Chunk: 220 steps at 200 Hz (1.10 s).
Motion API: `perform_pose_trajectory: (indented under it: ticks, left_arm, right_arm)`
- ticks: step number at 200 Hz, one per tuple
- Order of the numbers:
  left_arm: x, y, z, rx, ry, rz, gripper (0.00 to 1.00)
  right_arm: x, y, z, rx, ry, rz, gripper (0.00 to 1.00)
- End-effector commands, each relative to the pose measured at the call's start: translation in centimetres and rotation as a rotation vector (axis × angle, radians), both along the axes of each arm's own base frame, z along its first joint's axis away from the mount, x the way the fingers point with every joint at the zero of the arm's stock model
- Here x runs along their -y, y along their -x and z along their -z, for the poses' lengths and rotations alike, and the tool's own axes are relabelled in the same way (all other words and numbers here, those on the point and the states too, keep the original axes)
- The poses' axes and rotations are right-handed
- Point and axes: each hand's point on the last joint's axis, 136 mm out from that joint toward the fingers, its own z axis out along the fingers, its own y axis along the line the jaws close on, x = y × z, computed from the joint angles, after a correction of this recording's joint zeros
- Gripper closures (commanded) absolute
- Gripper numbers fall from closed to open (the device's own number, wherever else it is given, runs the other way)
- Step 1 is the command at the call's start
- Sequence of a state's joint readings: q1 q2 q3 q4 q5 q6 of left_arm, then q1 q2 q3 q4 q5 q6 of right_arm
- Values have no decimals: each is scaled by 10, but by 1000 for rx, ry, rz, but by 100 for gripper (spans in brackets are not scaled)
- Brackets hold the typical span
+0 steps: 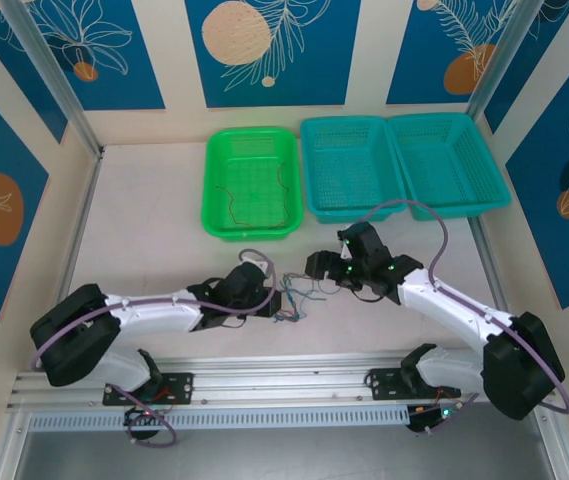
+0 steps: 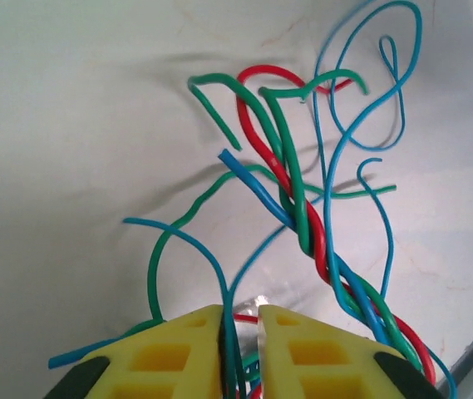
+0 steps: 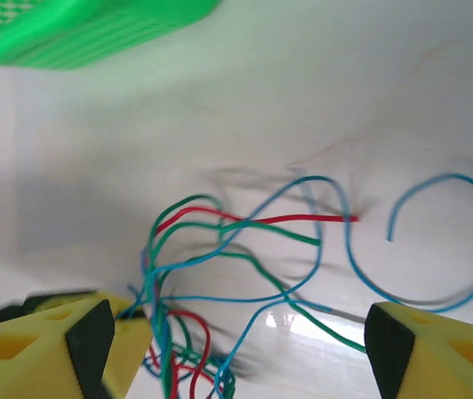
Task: Untangle the cables
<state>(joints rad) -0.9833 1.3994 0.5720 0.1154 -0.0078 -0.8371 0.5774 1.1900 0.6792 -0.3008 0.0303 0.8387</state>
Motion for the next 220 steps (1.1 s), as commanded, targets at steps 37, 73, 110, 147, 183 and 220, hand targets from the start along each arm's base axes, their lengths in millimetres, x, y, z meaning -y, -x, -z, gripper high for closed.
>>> perform_pose_trajectory:
  ticks: [37, 73, 110, 147, 183, 220]
  left_arm:
    - [15, 20, -6, 25, 56, -15, 73]
    - [-6, 15, -34, 161, 164, -69, 61]
    - [-57, 3, -83, 436, 82, -112, 27]
    - [-102, -5, -101, 526, -90, -177, 22]
    - [-115, -9, -98, 493, -166, -209, 19]
    - [-113, -20, -105, 387, -152, -165, 18]
  right_arm:
    - [-52, 20, 27, -322, -11, 68, 15]
    - [-83, 20, 36, -369, 6, -5, 19]
    - [-97, 20, 49, -389, 116, -26, 14]
    - [-101, 11, 70, -362, 244, -53, 35]
    - [-101, -2, 64, -187, 347, -249, 91]
    - [-112, 1, 8, 227, 299, -665, 100]
